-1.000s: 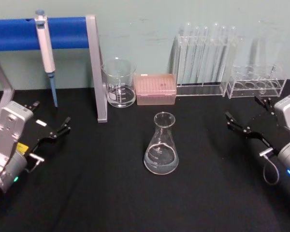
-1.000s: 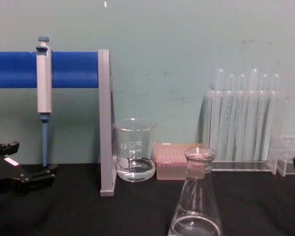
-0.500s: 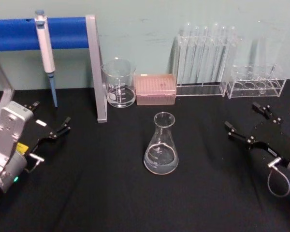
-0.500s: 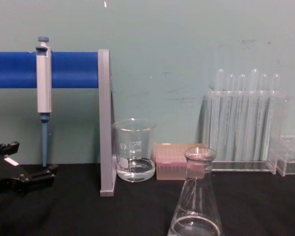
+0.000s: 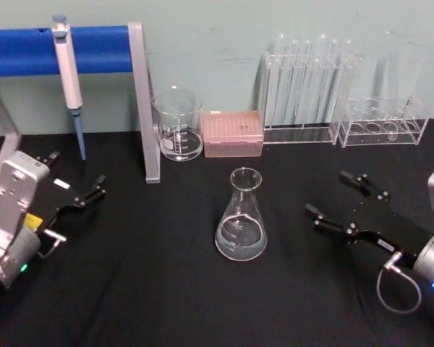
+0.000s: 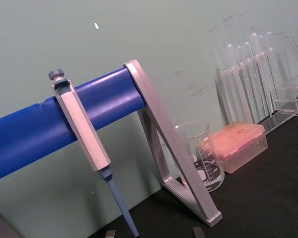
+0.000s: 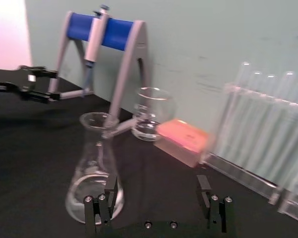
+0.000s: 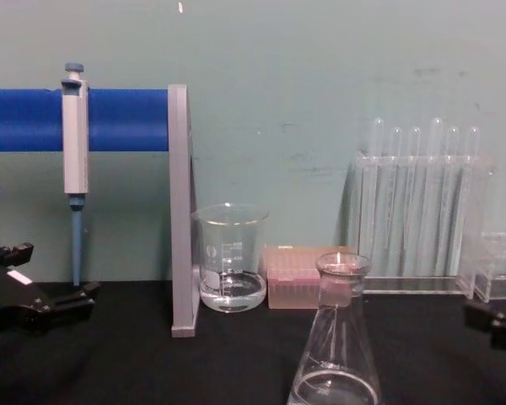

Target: Grasp the erlenmeyer flask with one hand, shake it three times, then place it back.

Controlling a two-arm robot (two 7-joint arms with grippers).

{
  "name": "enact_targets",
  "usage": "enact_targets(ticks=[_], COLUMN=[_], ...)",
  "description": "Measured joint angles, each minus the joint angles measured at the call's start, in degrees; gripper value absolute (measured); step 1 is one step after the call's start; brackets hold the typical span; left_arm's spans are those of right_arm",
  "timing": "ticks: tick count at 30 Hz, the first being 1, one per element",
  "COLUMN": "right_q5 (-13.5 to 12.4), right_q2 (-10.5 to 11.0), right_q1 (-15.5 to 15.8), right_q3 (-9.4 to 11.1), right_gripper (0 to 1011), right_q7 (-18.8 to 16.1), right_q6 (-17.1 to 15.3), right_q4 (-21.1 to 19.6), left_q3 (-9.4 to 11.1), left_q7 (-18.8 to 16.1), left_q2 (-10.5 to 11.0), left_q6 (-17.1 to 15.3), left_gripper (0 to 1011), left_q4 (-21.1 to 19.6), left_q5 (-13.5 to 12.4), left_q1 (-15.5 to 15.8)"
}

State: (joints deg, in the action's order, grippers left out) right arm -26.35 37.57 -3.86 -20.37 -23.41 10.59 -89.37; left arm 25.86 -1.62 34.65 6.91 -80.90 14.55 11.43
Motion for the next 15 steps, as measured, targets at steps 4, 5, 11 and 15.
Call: enact_targets(ticks=[4, 5, 11, 15], right_q5=[-0.65, -0.71, -0.84, -0.83], right_q2=[-0.91, -1.03, -2.04, -2.81], right_q1=[-0.66, -0.76, -1.56, -2.26], right_q3=[-0.73, -0.83, -1.39, -1.70], right_gripper=[1000, 1000, 1000, 1000], right_q7=[-2.96, -3.44, -6.07, -7.62], right_q6=[-0.01, -0.01, -0.12, -0.28], right_q4=[0.57, 0.66, 1.40, 2.22], left_q3=[0.00, 0.00, 0.00, 0.00], left_q7=[0.00, 0.00, 0.00, 0.00], left_q2=[0.00, 0.00, 0.00, 0.00], left_q6=[0.00, 0.00, 0.00, 0.00], left_gripper=[1001, 1001, 1001, 1001], left_q4=[0.00, 0.00, 0.00, 0.00], left_q5=[0.00, 0.00, 0.00, 0.00], left_q1=[0.00, 0.00, 0.00, 0.00])
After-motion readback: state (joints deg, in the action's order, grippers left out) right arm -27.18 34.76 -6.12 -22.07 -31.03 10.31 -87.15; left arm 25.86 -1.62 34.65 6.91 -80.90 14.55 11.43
